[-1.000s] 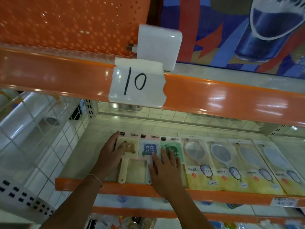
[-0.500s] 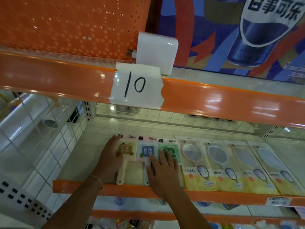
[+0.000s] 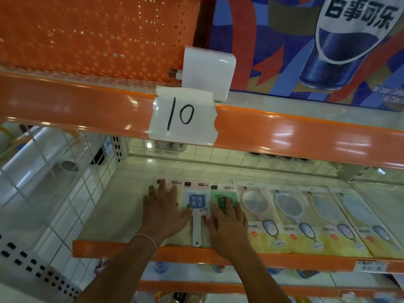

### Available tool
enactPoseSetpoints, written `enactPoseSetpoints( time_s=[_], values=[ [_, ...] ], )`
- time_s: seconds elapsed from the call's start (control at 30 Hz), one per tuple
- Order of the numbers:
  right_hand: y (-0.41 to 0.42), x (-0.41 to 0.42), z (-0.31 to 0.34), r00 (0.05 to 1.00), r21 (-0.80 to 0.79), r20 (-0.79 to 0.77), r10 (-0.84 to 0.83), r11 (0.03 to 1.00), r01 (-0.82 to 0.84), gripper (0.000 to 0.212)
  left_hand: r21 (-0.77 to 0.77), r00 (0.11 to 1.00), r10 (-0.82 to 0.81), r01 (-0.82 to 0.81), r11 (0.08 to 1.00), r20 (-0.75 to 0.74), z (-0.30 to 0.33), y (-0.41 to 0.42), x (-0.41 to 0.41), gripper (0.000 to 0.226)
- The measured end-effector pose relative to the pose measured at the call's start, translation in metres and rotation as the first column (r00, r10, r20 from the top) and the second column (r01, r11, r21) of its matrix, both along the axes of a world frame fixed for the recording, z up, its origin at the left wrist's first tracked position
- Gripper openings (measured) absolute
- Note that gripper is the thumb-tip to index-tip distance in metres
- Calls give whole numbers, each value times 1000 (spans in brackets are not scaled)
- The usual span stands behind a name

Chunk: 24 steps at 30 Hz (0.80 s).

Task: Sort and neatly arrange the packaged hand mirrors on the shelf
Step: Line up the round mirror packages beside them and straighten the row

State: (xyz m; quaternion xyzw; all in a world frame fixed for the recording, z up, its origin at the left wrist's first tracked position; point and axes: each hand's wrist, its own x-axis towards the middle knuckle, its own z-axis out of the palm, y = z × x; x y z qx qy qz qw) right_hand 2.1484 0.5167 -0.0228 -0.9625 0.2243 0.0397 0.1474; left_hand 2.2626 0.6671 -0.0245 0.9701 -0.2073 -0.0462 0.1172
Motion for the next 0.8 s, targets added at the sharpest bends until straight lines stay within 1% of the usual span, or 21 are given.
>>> enactPoseSetpoints(
  time_s=[0.13,0.33,0.43,0.5,0.6,0.7,0.73,0.8],
  values=[
    [-1,1,-4,1000,4,-7,-4,1000,4,56,35,999,4,-2,999,-32,-3,-3,-1,83],
    [-2,0,-6,1000,-29,-14,5,1000,-5,57,53,1000,-11,11,999,-11,-6,-3,-1,75],
    [-3,0,-7,1000,-18,-2,13,1000,-13,58,46,1000,-11,11,999,-2,-7,-3,0,73],
    [-5,-1,-5,999,5,43,3,1000,-3,64,64,1000,-17,16,998,17,-7,-3,-1,74],
    [-20,-8,0,992,5,117,-37,999,37,77,78,996,-22,15,997,84,-7,-4,-5,76],
    [-44,-21,2,988,-7,98,-121,992,122,64,42,984,-72,66,997,162,-4,-10,-14,82],
    [-51,-26,2,986,-20,68,-149,988,151,59,27,977,-115,112,993,178,-4,-15,-20,83],
    [-61,-35,0,980,-37,9,-199,979,199,56,6,954,-214,218,976,209,-3,-30,-34,78]
  ],
)
